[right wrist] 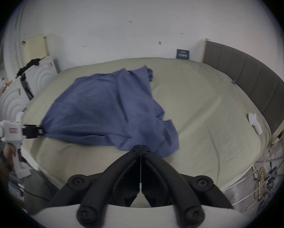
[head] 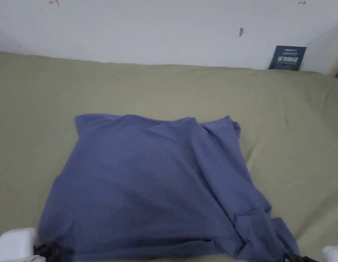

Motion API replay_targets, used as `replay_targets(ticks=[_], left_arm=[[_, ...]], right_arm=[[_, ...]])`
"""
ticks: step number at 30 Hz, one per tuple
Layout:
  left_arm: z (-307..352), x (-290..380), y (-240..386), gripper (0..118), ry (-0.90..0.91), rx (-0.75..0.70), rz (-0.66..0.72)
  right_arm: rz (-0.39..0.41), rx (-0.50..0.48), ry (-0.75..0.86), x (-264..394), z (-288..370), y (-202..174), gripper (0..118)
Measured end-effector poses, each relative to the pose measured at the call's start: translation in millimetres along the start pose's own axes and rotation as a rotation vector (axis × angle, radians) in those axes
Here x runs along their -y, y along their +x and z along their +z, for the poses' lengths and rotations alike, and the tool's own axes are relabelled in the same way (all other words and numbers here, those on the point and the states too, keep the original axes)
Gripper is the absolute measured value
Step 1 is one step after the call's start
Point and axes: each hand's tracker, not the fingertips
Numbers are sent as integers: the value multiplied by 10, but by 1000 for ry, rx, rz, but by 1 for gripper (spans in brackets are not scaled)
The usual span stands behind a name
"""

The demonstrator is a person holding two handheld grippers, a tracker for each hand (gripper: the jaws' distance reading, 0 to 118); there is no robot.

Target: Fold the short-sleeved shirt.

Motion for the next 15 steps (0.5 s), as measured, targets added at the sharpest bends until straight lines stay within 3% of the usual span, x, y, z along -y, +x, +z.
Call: replay_targets(ticks=[1,3,4,5,6,9,10,13,14,15], left_arm=[[37,-21,21,11,1,44,26],[39,-34,58,11,7,26,20],[36,-45,70,11,9,22,12],[33,-64,86,10,11,24,7],[32,-72,95,10,13,27,2],[38,-83,107,10,16,27,-2],[43,-81,104,10,17,32,3],[58,-75,108,10,14,39,16],[67,-63,113,10,15,37,12],[74,-47,116,10,17,38,7]], right_arm=[[3,15,-13,-18,-100,51,41],[21,26,-67,-60,-348,161,63],[34,0,-116,-81,-495,223,80],[22,-22,-124,-101,-601,270,88],[9,-10,-128,-140,-706,315,82],[-28,-6,-112,-224,-962,390,83],[-31,-45,-110,-237,-1026,404,83],[39,-115,-166,-236,-1168,352,82],[74,-89,-145,-194,-1176,319,75],[98,-75,-144,-162,-1167,294,57]])
